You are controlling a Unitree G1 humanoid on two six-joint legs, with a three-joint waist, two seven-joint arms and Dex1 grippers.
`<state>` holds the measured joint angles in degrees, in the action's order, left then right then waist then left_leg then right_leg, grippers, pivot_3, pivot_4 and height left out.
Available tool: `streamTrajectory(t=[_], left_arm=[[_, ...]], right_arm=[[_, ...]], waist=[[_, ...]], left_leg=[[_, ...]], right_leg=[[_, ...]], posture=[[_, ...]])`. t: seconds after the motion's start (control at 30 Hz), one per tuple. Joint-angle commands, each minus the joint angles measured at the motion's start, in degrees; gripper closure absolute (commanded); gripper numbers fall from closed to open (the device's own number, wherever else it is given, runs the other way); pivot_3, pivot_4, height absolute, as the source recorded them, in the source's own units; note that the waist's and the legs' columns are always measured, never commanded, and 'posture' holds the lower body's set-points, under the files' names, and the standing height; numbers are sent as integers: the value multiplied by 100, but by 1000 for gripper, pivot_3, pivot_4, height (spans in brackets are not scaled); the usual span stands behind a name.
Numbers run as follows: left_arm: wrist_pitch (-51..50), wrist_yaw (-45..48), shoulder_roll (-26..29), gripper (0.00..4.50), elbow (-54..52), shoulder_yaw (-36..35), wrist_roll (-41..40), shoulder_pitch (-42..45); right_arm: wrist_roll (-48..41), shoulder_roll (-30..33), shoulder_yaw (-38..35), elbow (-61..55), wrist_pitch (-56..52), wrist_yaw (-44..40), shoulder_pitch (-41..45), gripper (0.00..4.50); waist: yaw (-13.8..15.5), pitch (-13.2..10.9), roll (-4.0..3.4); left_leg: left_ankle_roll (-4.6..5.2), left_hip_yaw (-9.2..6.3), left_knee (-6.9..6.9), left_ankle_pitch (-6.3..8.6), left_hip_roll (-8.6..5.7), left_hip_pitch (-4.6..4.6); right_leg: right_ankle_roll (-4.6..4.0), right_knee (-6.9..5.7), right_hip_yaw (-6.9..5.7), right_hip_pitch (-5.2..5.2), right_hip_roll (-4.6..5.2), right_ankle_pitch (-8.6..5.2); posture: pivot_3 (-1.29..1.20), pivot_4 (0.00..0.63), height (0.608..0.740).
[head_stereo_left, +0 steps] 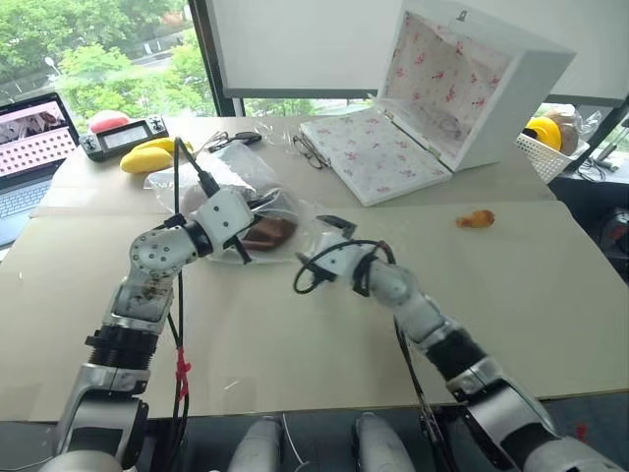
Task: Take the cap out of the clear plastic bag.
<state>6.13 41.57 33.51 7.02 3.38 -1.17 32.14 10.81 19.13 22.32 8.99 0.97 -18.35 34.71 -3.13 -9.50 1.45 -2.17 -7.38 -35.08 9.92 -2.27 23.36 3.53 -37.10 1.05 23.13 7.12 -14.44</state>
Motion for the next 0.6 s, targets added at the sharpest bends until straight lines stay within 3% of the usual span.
streamTrajectory(t=[0.03,0.17,0.3,0.43,0.6], left_arm=[[190,-82,10,4443,-182,-33,72,-55],[171,-85,-64,4443,-210,-17,73,-72],[286,-58,-121,4443,-172,56,123,-35],[387,-24,-129,4443,-149,72,144,-13],[452,-57,-93,4443,-117,61,174,31]], right_arm=[[-409,236,-683,-1564,-583,-355,-237,0],[-707,401,-655,-2525,-1156,-981,-582,0],[-1944,-88,-347,-3280,-2426,-1633,-888,0],[-2421,-446,-392,-3218,-3181,-1705,-938,0],[-2735,-977,-868,-2385,-3275,-1418,-746,0]], waist=[[-10,0,0],[-22,0,0],[-35,0,0],[-41,0,0],[29,0,0]], left_leg=[[0,1,3,0,3,-4],[0,1,3,0,9,-7],[1,2,-1,0,10,-7],[1,-1,-4,0,13,-9],[0,-1,-11,0,13,-11]], right_leg=[[0,-2,1,0,-3,0],[1,-2,0,-3,-8,-1],[2,-1,0,-6,-8,-1],[0,-4,0,-9,-12,0],[-1,-5,-1,-10,-13,1]], posture=[[0,150,740],[0,150,740],[0,150,740],[0,150,740],[0,150,740]])
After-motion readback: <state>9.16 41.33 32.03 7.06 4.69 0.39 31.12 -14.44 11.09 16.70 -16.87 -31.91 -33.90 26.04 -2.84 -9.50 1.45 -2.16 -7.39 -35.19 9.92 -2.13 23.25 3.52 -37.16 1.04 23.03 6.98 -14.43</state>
